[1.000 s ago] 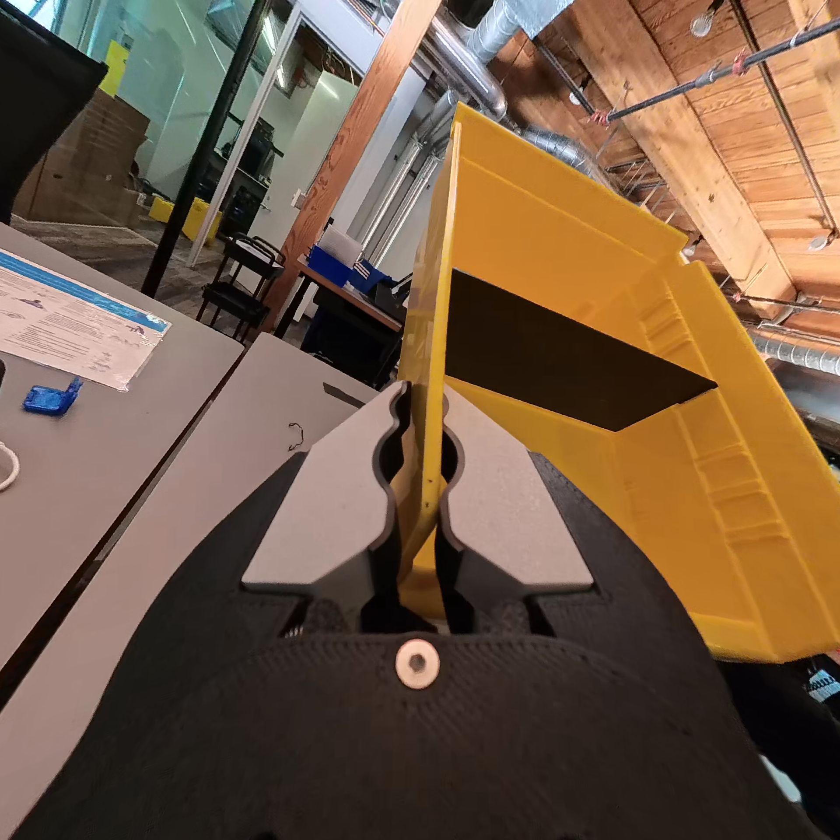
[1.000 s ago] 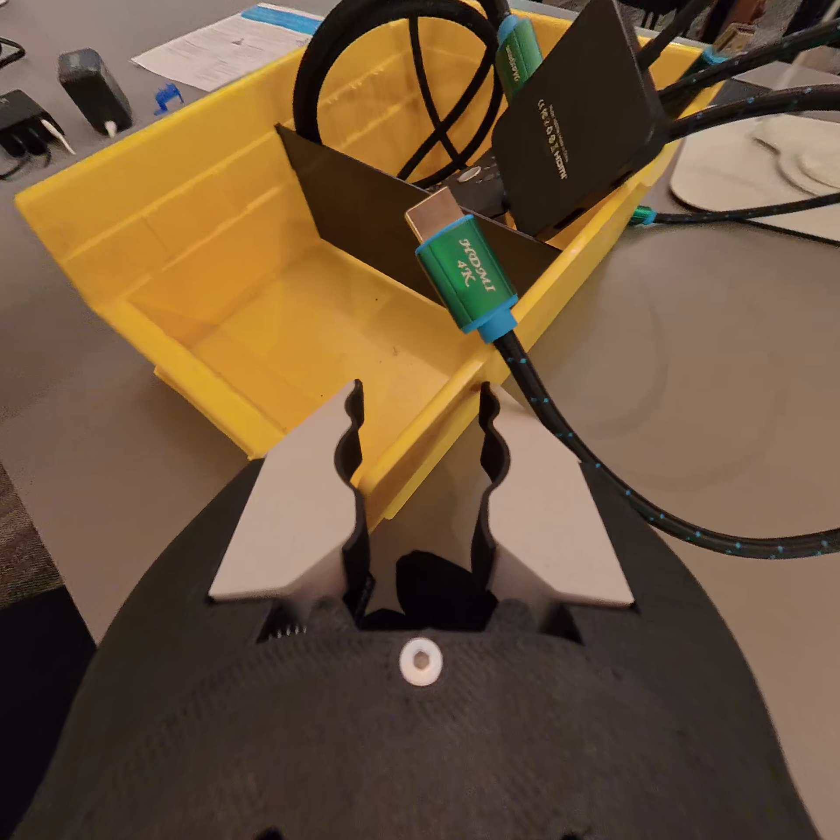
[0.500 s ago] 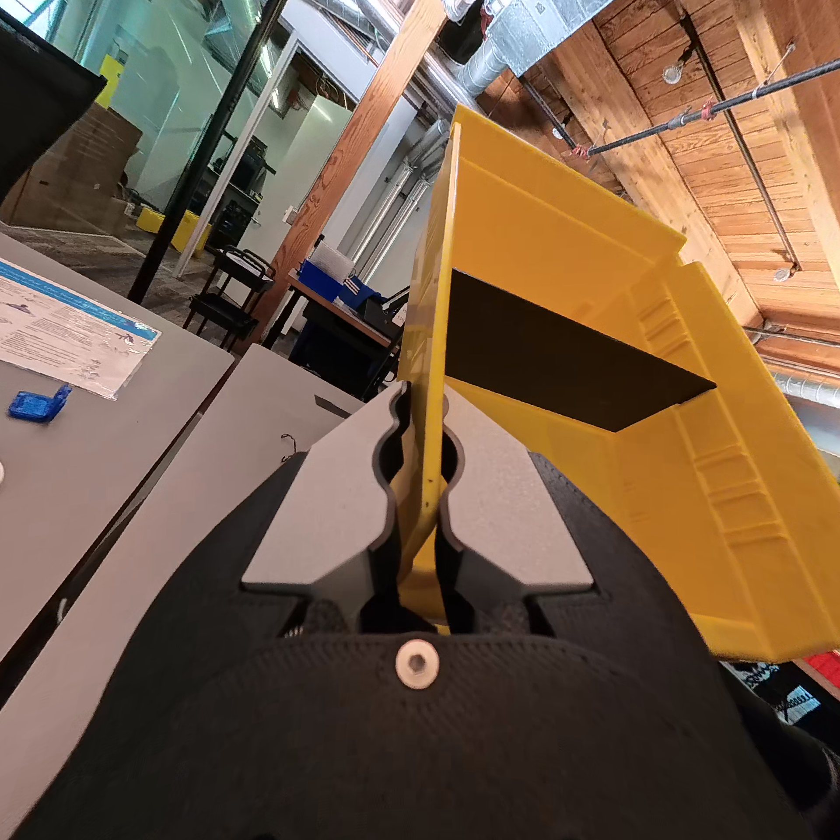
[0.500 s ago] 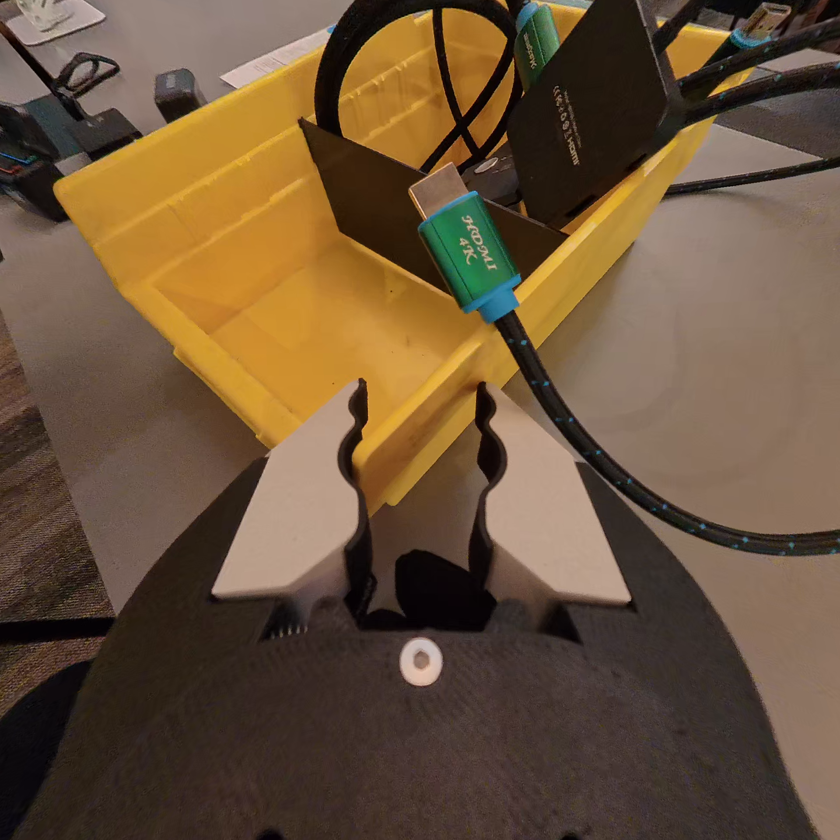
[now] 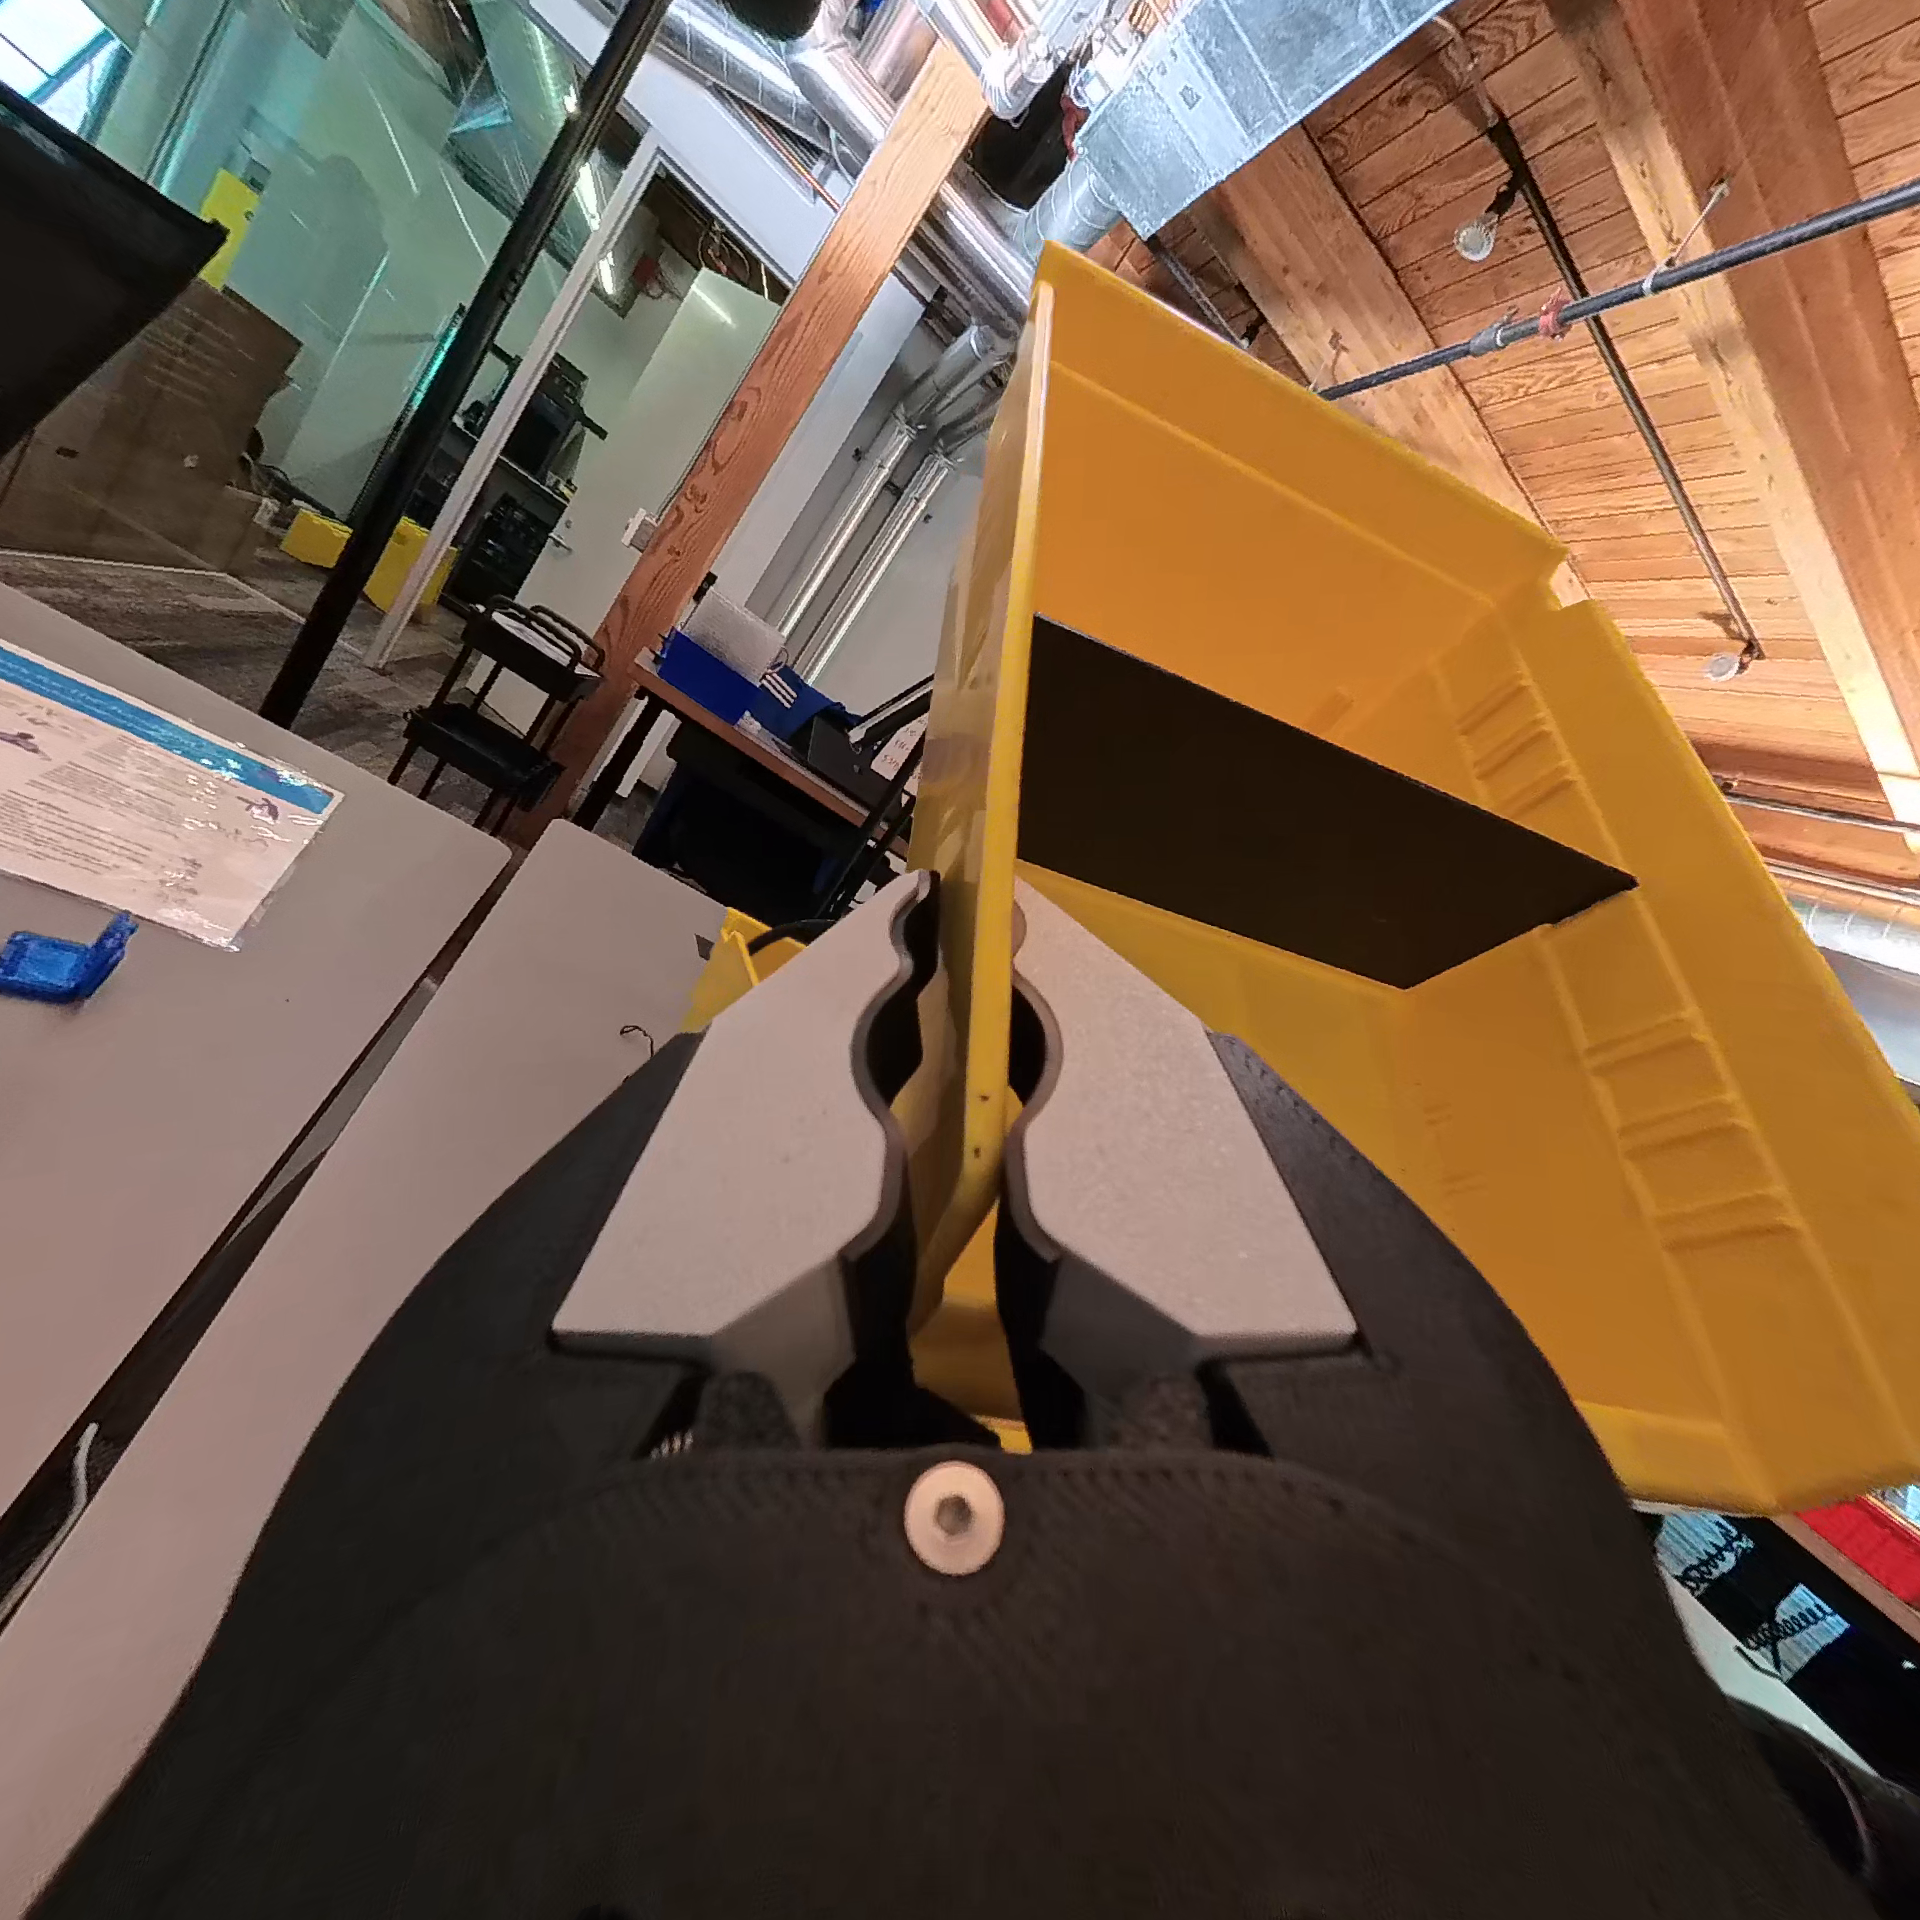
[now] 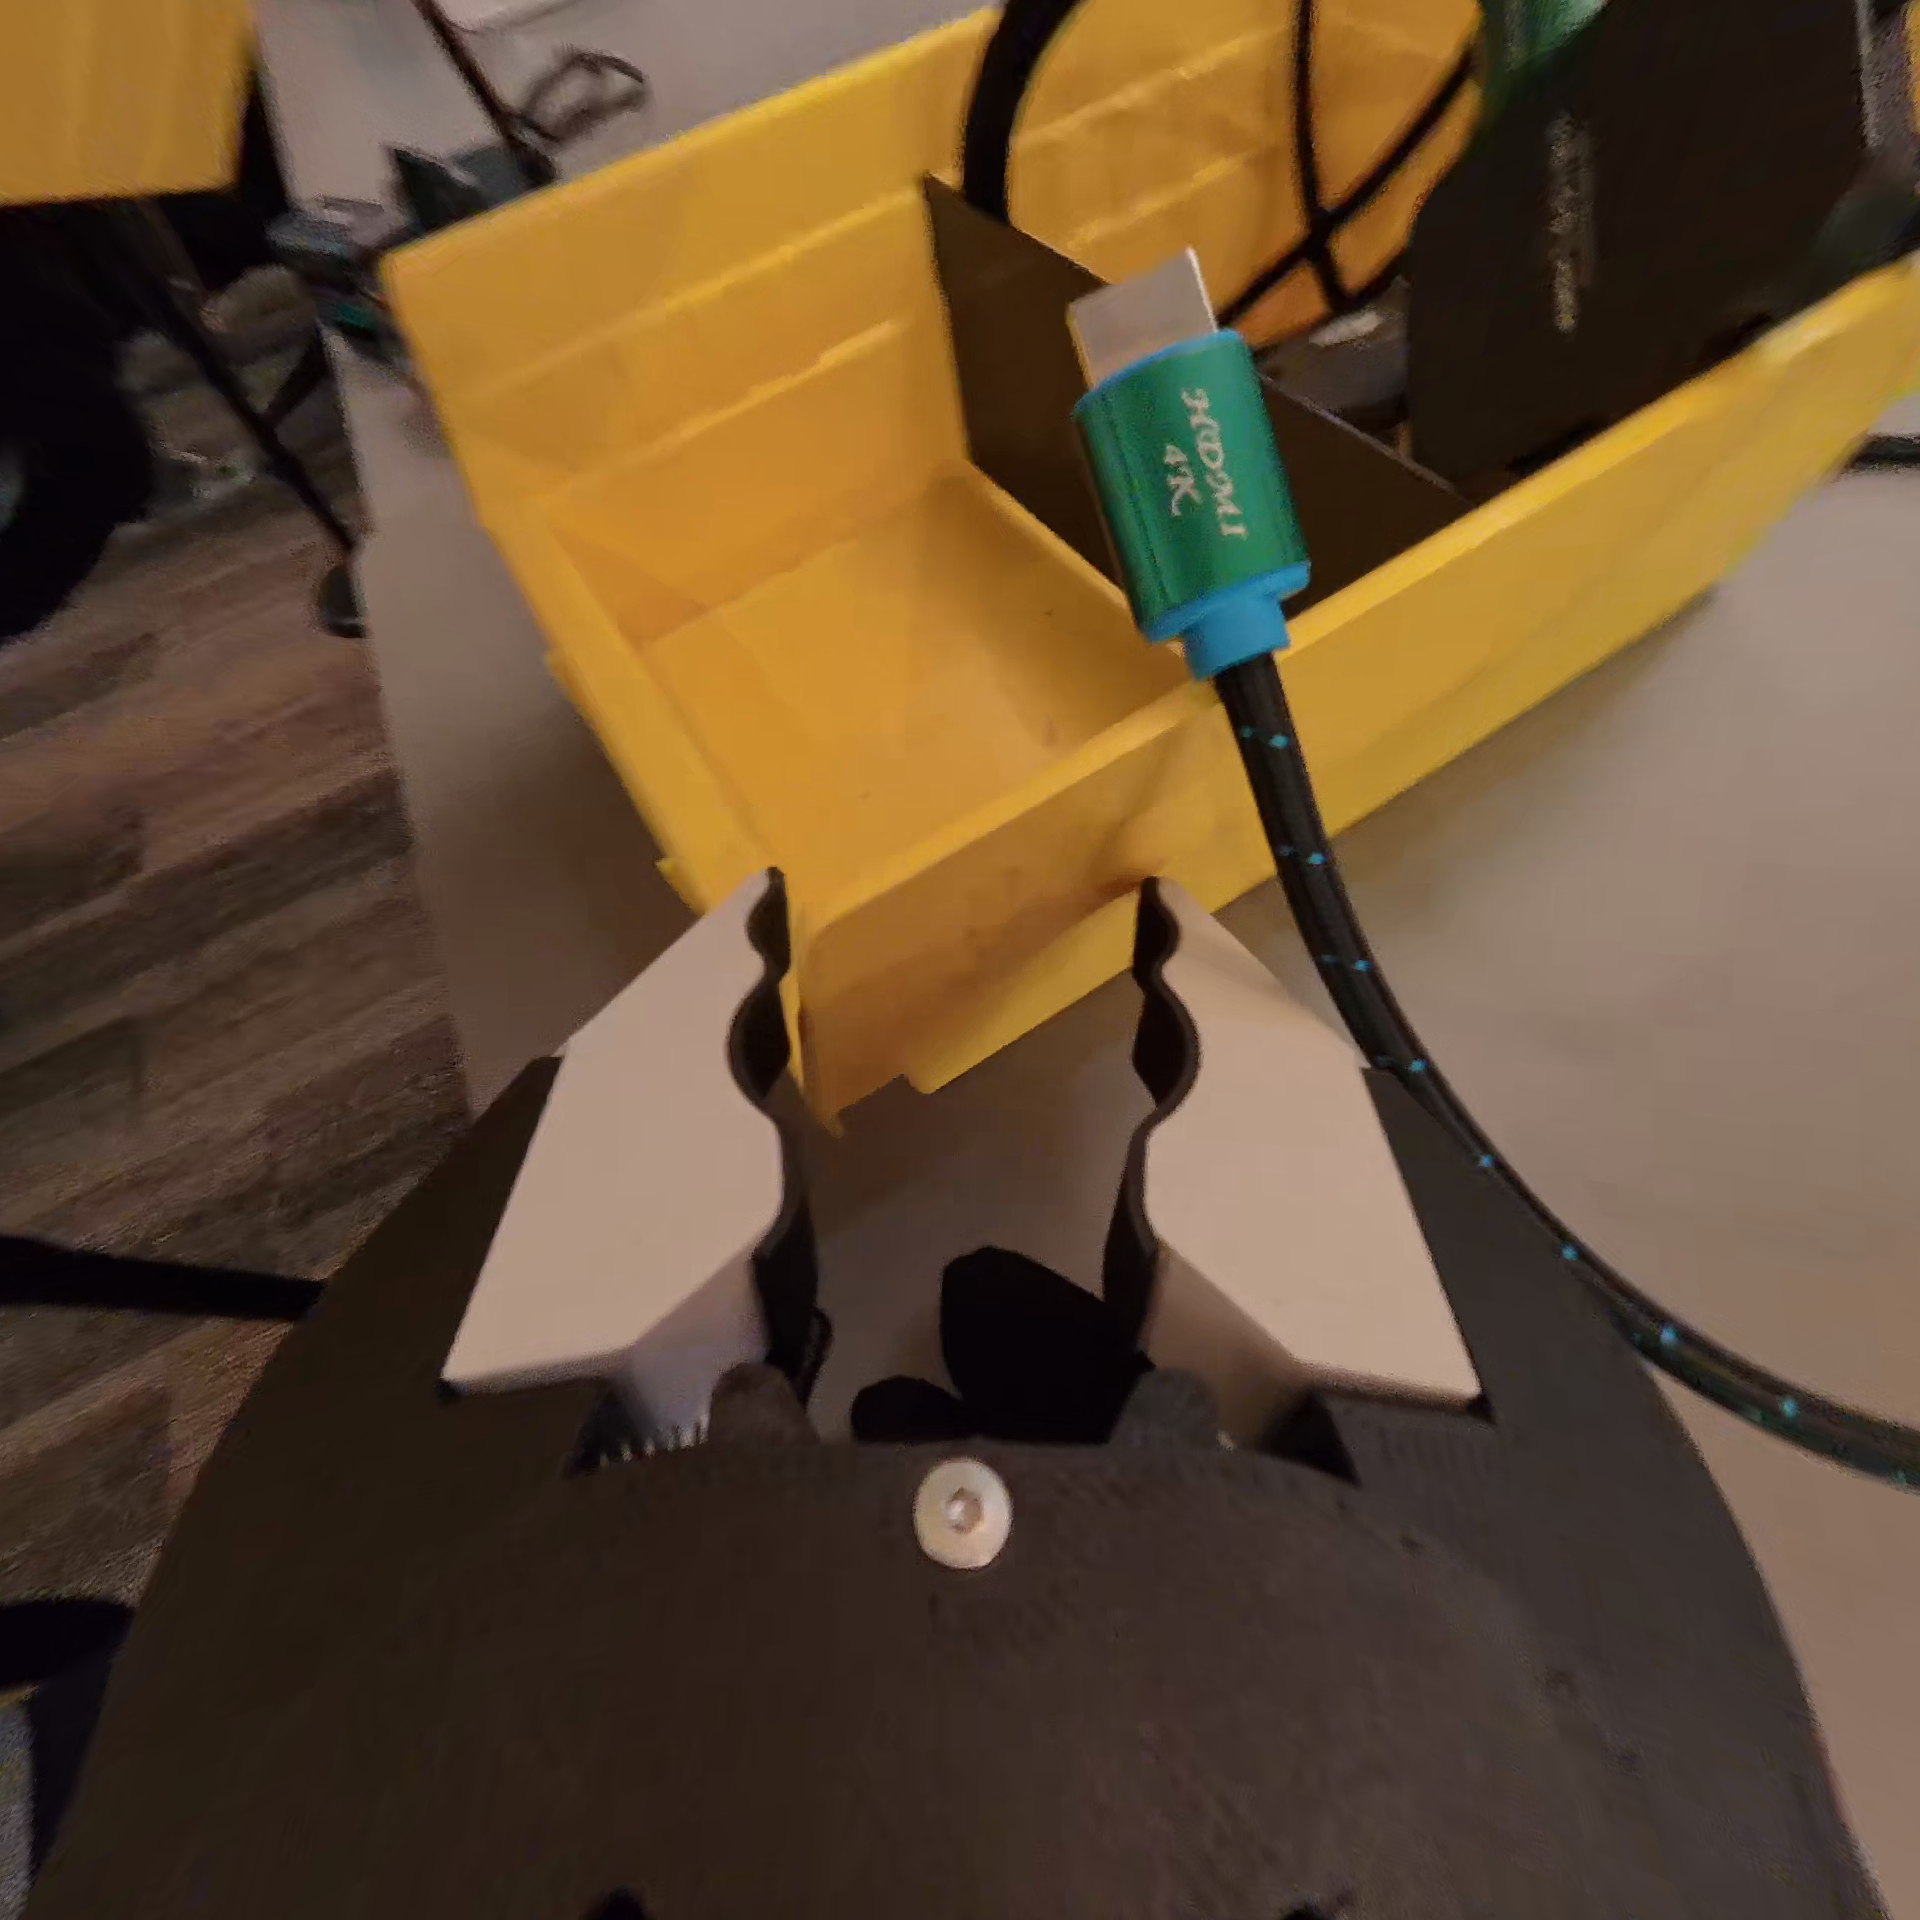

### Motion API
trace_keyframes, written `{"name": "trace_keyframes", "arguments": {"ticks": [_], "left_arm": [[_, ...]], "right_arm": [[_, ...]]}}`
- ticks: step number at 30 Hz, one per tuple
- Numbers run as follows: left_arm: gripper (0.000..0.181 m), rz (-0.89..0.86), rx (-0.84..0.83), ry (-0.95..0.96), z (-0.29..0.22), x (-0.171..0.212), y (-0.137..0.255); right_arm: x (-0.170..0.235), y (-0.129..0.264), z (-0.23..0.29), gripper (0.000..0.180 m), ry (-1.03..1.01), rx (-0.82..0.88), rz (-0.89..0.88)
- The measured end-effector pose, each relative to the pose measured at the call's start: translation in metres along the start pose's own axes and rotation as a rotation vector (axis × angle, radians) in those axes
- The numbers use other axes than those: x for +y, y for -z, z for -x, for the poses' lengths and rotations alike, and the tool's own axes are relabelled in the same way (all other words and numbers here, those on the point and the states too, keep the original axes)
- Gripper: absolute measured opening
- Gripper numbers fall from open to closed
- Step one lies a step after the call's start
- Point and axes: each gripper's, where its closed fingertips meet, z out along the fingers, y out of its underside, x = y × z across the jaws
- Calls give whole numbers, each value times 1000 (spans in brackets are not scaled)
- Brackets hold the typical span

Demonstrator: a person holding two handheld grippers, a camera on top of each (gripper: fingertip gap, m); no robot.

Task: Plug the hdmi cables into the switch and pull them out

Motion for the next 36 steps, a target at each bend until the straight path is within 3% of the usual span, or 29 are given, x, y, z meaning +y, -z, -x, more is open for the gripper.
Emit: {"name": "trace_keyframes", "arguments": {"ticks": [1,9,13,17,25,29,36], "left_arm": [[4,-3,7,-2,-1,-1,0],[4,-20,113,-12,-27,-7,-2],[4,13,224,-41,-61,-3,-8],[4,85,332,-69,-110,17,-24],[5,289,525,-60,-219,112,-73],[4,396,607,-22,-269,172,-97],[4,579,622,38,-323,287,-134]], "right_arm": [[1,-1,6,69,6,-27,-2],[1,42,26,81,-2,-136,-26],[10,93,54,79,155,-249,-36],[3,158,53,77,142,-288,-168],[3,295,4,79,109,-135,-427],[4,375,7,95,105,-170,-616],[-2,490,-36,120,-22,102,-904]]}}
